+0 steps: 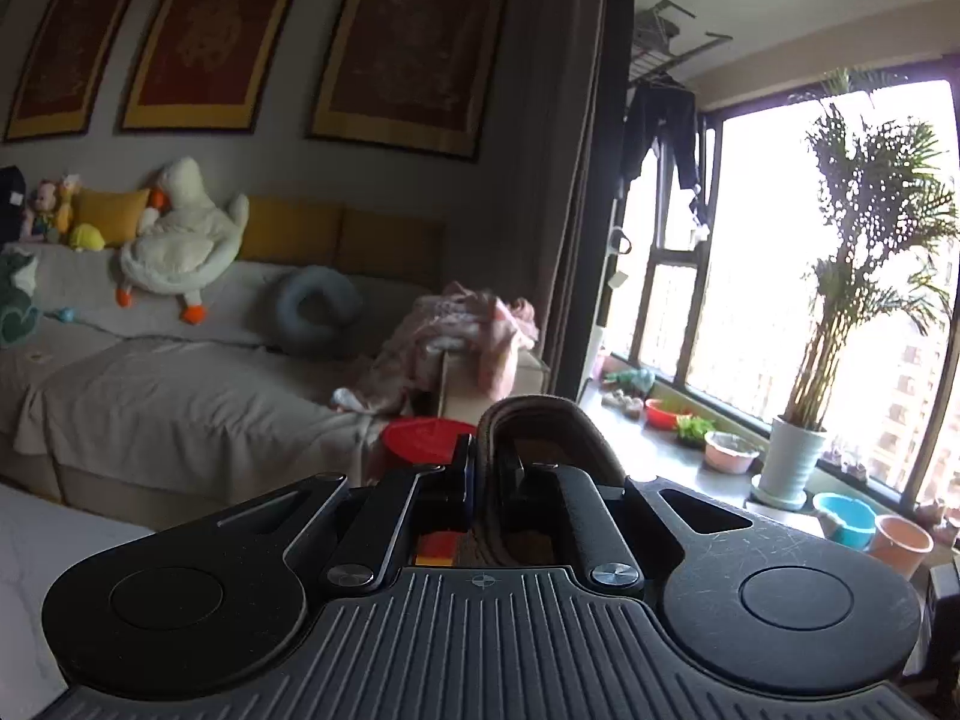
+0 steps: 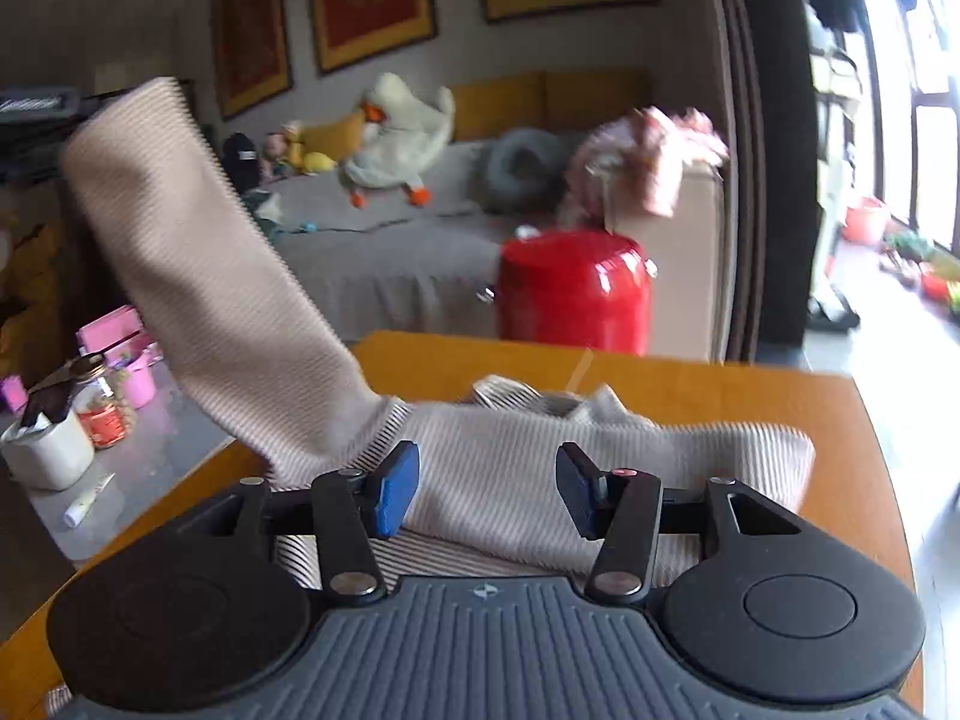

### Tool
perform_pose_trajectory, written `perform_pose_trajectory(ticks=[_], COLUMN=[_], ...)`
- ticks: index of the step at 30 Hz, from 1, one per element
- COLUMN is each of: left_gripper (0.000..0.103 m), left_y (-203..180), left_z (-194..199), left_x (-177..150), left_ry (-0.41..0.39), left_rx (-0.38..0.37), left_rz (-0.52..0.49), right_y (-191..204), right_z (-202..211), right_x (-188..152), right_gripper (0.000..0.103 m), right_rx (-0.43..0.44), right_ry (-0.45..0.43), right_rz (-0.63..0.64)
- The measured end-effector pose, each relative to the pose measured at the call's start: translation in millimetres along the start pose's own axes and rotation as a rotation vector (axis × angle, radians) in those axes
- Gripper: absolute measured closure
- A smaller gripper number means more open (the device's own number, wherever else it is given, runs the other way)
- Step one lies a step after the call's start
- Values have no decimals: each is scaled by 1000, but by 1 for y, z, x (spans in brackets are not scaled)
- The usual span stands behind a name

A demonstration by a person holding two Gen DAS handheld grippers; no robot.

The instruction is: Fold clothes

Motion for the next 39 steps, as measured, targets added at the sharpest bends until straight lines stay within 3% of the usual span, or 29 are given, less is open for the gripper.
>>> perform_pose_trajectory(ticks=[3, 5, 8, 11, 14, 17, 22, 23, 24, 25, 26, 29, 33, 35, 37, 38, 39], left_gripper=[95, 96, 96, 94, 86, 53, 35, 32, 30, 28, 24, 15, 8, 11, 45, 79, 92], left_y=[-17, -38, -82, -126, -141, -131, -100, -100, -101, -104, -110, -134, -163, -169, -165, -160, -151], left_z=[-24, -48, -82, -103, -109, -105, -93, -91, -88, -85, -82, -74, -83, -96, -111, -117, -120], left_x=[16, 16, 9, -18, -41, -68, -132, -149, -164, -179, -193, -221, -220, -212, -200, -194, -189], left_ry=[9, 31, 73, 131, 170, 207, 271, 299, 322, 340, 353, 337, 189, 144, 129, 127, 127], left_rx=[-54, -84, -150, -276, -324, -317, -184, -179, -178, -181, -188, -212, -167, -139, -111, -94, -79], left_rz=[53, 53, 11, 5, 12, 16, -173, -207, -239, -277, -322, -461, -584, -566, -504, -465, -411], right_y=[13, 1, -30, -62, -86, -102, -106, -103, -98, -93, -87, -70, -45, -36, -29, -30, -33], right_z=[8, 16, 21, 18, 15, 10, -18, -25, -29, -29, -27, -16, 5, 11, 14, 13, 11], right_x=[22, 26, 11, -11, -27, -37, -56, -61, -64, -58, -49, -9, 50, 68, 81, 81, 78], right_gripper=[50, 48, 48, 48, 49, 49, 48, 51, 79, 92, 97, 97, 97, 97, 97, 97, 97], right_rx=[11, -32, -73, -95, -78, -44, -67, -74, -68, -44, -14, 57, 150, 165, 163, 139, 111], right_ry=[-36, -66, -48, -2, 26, 47, 127, 149, 162, 152, 134, 59, -27, -46, -59, -61, -62], right_rz=[63, 72, -7, -115, -240, -356, -396, -376, -369, -370, -373, -356, -309, -282, -251, -236, -222])
Point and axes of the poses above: each gripper's, at about its wrist camera, not at the fingertips, and z roughly against the way its jaws point, y to its left, x to its top, the point moved 9 cm from there along -z, roughly the way its jaws point, and after that the axes turned 4 degrees about -x, right-handed, at the moved point
